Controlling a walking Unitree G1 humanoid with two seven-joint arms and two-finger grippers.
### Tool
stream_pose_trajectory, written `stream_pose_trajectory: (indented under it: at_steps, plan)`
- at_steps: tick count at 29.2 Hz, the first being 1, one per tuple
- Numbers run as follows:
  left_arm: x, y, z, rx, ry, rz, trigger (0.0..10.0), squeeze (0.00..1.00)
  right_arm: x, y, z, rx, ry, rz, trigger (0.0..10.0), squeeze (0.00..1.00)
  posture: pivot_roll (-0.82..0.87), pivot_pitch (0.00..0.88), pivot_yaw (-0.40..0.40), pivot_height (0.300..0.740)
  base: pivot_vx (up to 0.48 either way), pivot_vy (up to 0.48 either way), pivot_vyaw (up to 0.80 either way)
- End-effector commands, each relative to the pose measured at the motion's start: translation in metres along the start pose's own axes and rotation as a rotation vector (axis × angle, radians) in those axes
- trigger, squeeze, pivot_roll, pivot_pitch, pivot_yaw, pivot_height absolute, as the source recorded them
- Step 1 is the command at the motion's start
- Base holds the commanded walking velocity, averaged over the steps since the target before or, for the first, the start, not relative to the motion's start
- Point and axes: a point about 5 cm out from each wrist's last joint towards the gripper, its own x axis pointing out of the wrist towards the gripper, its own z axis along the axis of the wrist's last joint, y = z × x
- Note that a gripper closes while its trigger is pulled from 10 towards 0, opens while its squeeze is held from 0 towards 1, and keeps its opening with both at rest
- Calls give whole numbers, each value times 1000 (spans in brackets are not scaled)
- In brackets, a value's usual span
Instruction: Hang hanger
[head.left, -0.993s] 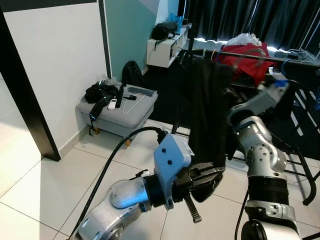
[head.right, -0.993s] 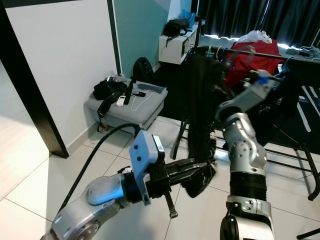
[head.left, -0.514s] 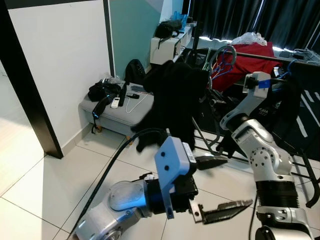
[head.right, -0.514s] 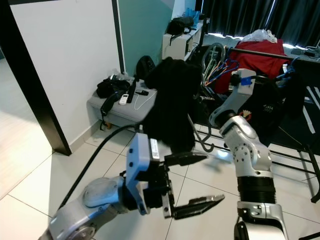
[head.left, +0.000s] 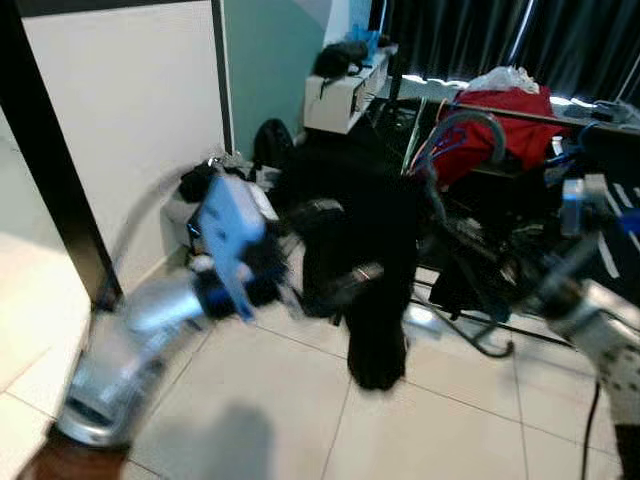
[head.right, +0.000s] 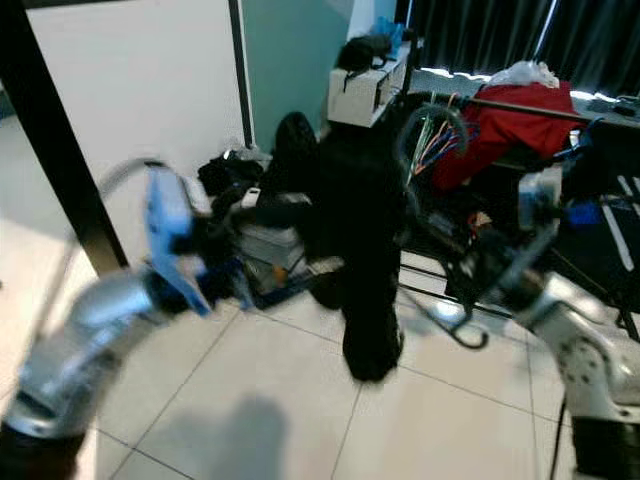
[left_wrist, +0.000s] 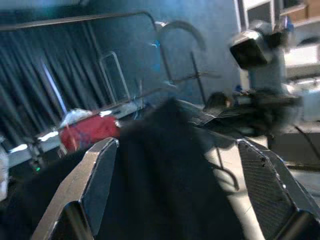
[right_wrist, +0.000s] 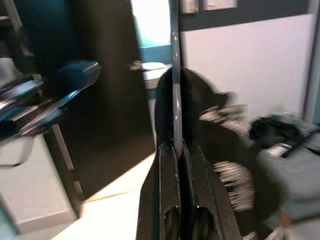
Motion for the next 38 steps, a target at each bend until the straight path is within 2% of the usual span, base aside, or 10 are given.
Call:
stream_pose_trajectory:
  at_steps: [1, 2, 10, 12, 14, 22, 34, 35, 36, 38]
  plan:
    - [-5, 14, 14, 11, -29, -41, 10000, 0, 4, 20, 8, 4, -12, 183, 10000, 0, -8, 0, -63, 740, 0, 0, 0]
    - [-8, 23, 26, 4, -36, -114, 10000, 0, 6, 31, 3, 38, 19, 278, 10000, 0, -2, 0, -63, 740, 0, 0, 0]
    - [-15, 15, 26, 13, 81, -315, 10000, 0, 15, 41, -4, 49, 47, 366, 10000, 0, 5, 0, -58, 740, 0, 0, 0]
    - [-28, 1, 19, -39, 237, -520, 10000, 0, 20, 46, -8, 52, 72, 435, 10000, 0, 8, 0, -59, 740, 0, 0, 0]
    - [-31, -1, 17, -51, 266, -559, 10000, 0, 20, 47, -9, 53, 76, 444, 10000, 0, 8, 0, -59, 740, 0, 0, 0]
    - [-38, -4, 10, -99, 356, -610, 10000, 0, 24, 49, -8, 46, 88, 478, 10000, 0, 10, 0, -60, 740, 0, 0, 0]
    - [-39, -2, -6, -43, 470, -613, 10000, 0, 29, 56, -6, 28, 82, 515, 10000, 0, 11, 0, -56, 740, 0, 0, 0]
    - [-38, -3, -7, -32, 472, -620, 1451, 0, 30, 56, -5, 27, 78, 519, 10000, 0, 14, 0, -58, 740, 0, 0, 0]
    - [-38, -3, -7, -32, 472, -620, 1451, 0, 30, 56, -5, 27, 78, 519, 10000, 0, 14, 0, -58, 740, 0, 0, 0]
    - [-37, -6, -8, -45, 469, -637, 0, 0, 30, 57, -5, 27, 75, 519, 10000, 0, 13, 0, -57, 740, 0, 0, 0]
